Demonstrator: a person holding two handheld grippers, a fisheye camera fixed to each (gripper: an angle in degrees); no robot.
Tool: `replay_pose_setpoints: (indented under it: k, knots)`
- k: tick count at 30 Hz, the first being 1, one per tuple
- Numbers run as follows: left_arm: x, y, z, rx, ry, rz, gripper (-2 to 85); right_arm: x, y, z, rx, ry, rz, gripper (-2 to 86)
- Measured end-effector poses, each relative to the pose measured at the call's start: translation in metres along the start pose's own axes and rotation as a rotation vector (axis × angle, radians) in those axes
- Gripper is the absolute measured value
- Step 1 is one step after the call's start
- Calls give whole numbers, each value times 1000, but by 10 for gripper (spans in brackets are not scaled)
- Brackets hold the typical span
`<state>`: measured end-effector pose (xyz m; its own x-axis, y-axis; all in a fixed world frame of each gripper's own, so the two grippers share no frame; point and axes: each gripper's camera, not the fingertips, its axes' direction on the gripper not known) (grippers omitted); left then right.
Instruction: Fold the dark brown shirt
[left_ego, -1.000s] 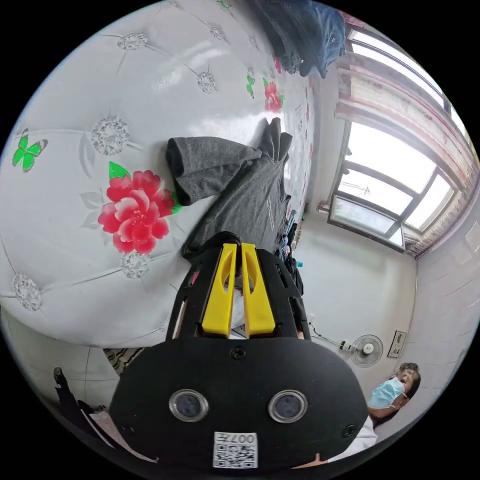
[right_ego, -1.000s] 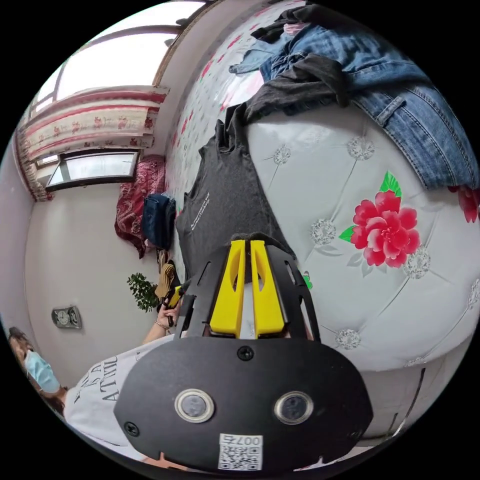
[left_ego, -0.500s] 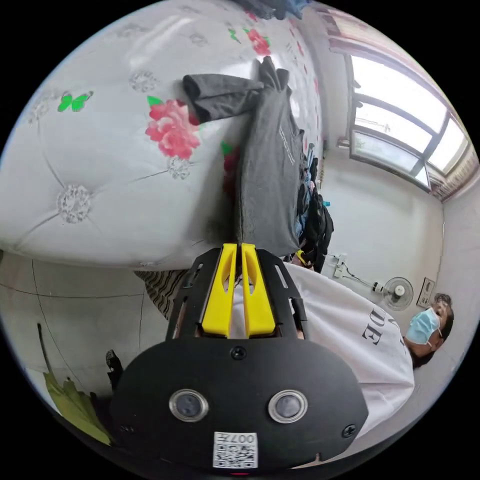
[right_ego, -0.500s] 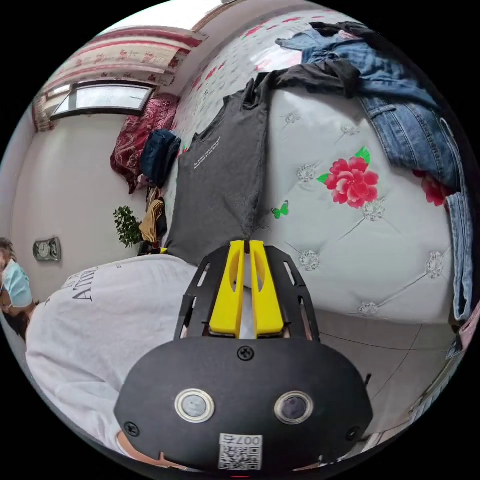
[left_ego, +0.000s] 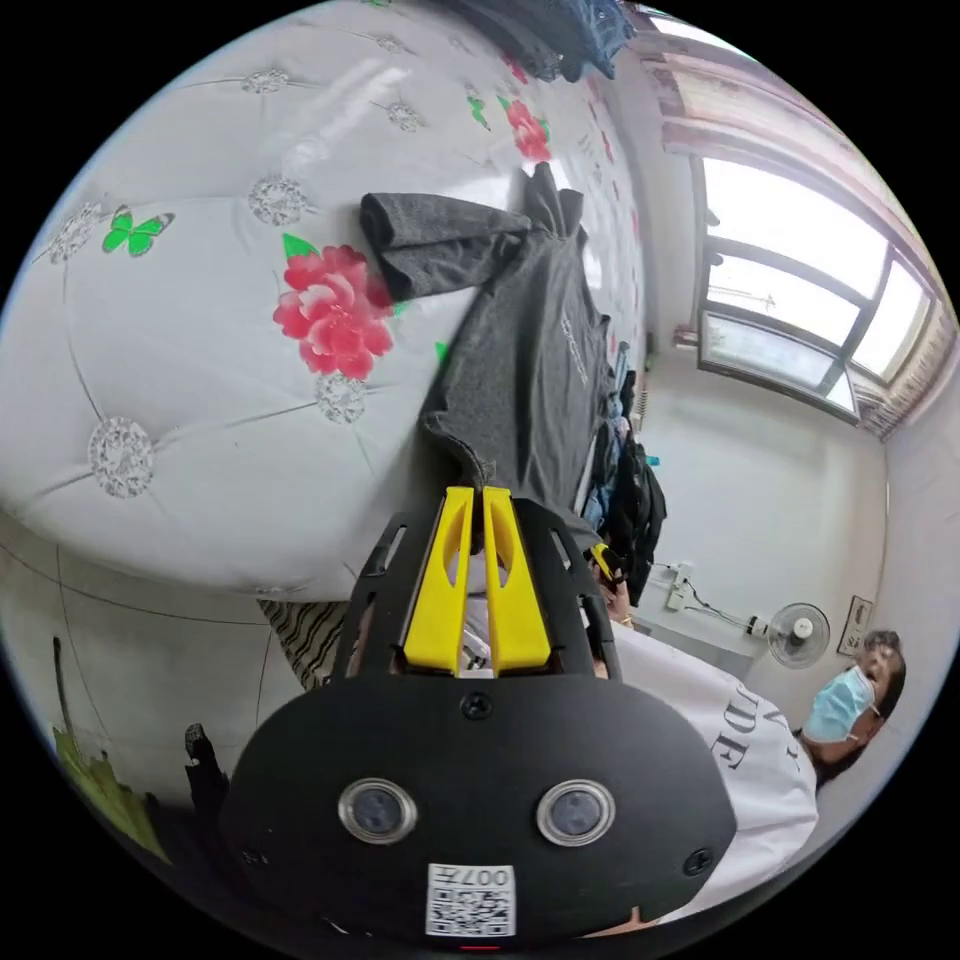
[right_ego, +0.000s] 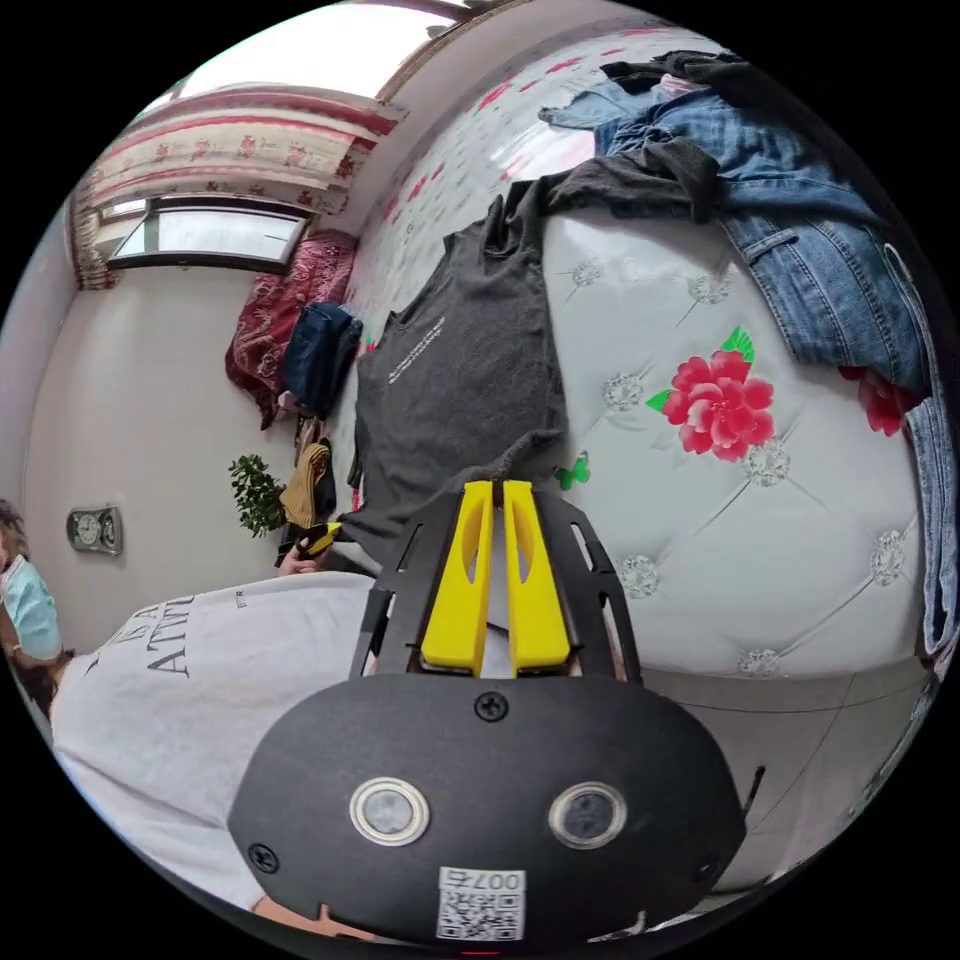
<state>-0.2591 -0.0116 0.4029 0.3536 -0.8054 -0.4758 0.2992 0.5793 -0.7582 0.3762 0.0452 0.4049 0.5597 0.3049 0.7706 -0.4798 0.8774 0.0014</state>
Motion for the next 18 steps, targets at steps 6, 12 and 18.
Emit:
replay_pose_setpoints:
  k: [6,12,18]
  knots:
    - [-8,-23,19,69,64,-115,-8,4,-27,42,4,11,101,2]
    - [-12,-16,13,72,67,-112,-8,-28,-9,26,105,171,-7,19]
    - [-23,-10,4,66,90,-107,-7,-156,41,66,-26,400,-646,42]
